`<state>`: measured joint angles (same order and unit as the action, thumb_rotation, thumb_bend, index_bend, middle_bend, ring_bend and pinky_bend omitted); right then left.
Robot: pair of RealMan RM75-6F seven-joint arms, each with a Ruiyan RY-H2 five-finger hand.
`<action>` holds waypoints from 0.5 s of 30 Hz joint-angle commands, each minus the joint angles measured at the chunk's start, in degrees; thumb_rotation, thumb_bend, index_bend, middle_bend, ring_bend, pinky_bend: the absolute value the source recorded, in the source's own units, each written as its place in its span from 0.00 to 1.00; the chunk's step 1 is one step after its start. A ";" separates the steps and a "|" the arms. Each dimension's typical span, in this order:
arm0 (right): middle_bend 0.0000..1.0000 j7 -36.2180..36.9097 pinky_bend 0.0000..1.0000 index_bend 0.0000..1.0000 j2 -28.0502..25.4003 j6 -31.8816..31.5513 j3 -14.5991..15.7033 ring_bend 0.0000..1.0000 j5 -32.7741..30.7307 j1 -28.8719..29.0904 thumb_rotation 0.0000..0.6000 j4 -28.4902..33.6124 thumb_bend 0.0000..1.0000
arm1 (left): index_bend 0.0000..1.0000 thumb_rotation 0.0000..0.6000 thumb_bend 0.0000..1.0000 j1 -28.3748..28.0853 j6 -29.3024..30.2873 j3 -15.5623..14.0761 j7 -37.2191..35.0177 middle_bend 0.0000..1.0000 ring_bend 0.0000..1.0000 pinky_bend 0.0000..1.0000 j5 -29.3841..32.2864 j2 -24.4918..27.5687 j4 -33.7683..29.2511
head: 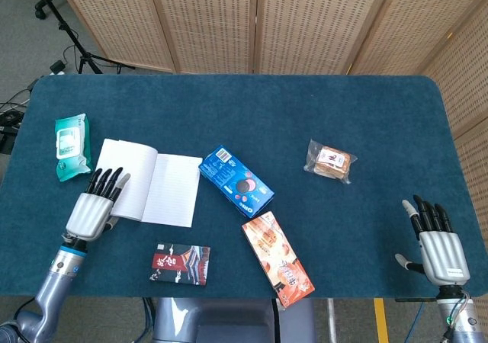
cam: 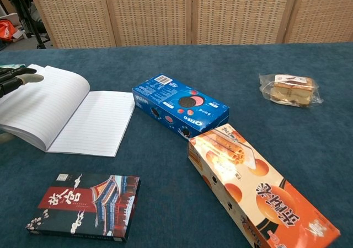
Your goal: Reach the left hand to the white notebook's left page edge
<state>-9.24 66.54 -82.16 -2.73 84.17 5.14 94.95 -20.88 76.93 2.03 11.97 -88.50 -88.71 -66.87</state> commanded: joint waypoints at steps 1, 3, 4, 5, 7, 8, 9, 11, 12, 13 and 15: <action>0.00 0.03 0.00 0.00 -0.03 -0.01 -0.01 0.00 0.00 0.00 1.00 0.00 0.05 | 0.00 1.00 0.22 0.00 0.59 -0.06 0.17 0.00 0.00 0.00 -0.51 0.09 -0.42; 0.00 0.11 0.00 0.00 -0.08 -0.03 -0.01 0.00 -0.02 -0.03 1.00 0.03 0.05 | 0.00 1.00 0.22 -0.06 1.62 -0.04 0.37 0.00 0.00 0.00 -1.36 0.24 -1.08; 0.00 0.12 0.00 0.00 -0.10 -0.05 0.00 0.00 -0.02 -0.05 1.00 0.04 0.05 | 0.00 1.00 0.22 -0.07 1.88 -0.02 0.47 0.00 0.00 0.00 -1.55 0.33 -1.40; 0.00 0.13 0.00 0.00 -0.11 -0.05 -0.03 0.00 -0.06 -0.05 1.00 0.06 0.05 | 0.00 1.00 0.22 -0.07 2.14 0.04 0.55 0.00 0.00 0.00 -1.70 0.40 -1.73; 0.00 0.21 0.00 0.00 -0.15 -0.10 -0.06 0.00 -0.09 -0.08 1.00 0.10 0.05 | 0.00 1.00 0.22 -0.07 3.14 0.14 0.42 0.00 0.00 0.00 -2.38 0.49 -2.44; 0.00 0.22 0.00 0.00 -0.16 -0.13 -0.07 0.00 -0.11 -0.09 1.00 0.11 0.05 | 0.00 1.00 0.22 -0.05 3.53 0.10 0.37 0.00 0.00 0.00 -2.71 0.58 -2.75; 0.00 0.22 0.00 0.00 -0.18 -0.09 -0.05 0.00 -0.10 -0.09 1.00 0.13 0.05 | 0.00 1.00 0.22 -0.09 4.37 0.18 0.29 0.00 0.00 0.00 -3.36 0.61 -3.15; 0.00 0.15 0.00 0.00 -0.19 -0.01 -0.02 0.00 -0.14 -0.08 1.00 0.14 0.05 | 0.00 1.00 0.22 -0.01 5.42 0.25 0.09 0.00 0.00 0.00 -4.00 0.49 -3.31; 0.00 0.14 0.00 0.00 -0.19 0.01 -0.02 0.00 -0.14 -0.08 1.00 0.16 0.05 | 0.00 1.00 0.22 -0.01 5.81 0.33 -0.09 0.00 0.00 0.00 -4.23 0.40 -3.29; 0.00 0.13 0.00 0.00 -0.20 0.01 -0.02 0.00 -0.14 -0.08 1.00 0.18 0.05 | 0.00 1.00 0.22 0.00 6.25 0.41 -0.30 0.00 0.00 0.00 -4.48 0.29 -3.25; 0.00 0.10 0.00 0.00 -0.23 0.03 -0.01 0.00 -0.15 -0.08 1.00 0.24 0.05 | 0.00 1.00 0.22 -0.02 7.05 0.54 -0.66 0.00 0.00 0.00 -4.98 0.09 -3.09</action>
<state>-9.14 66.31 -82.13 -2.74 84.02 5.06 95.18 -20.90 83.61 2.45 11.55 -93.16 -88.47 -70.02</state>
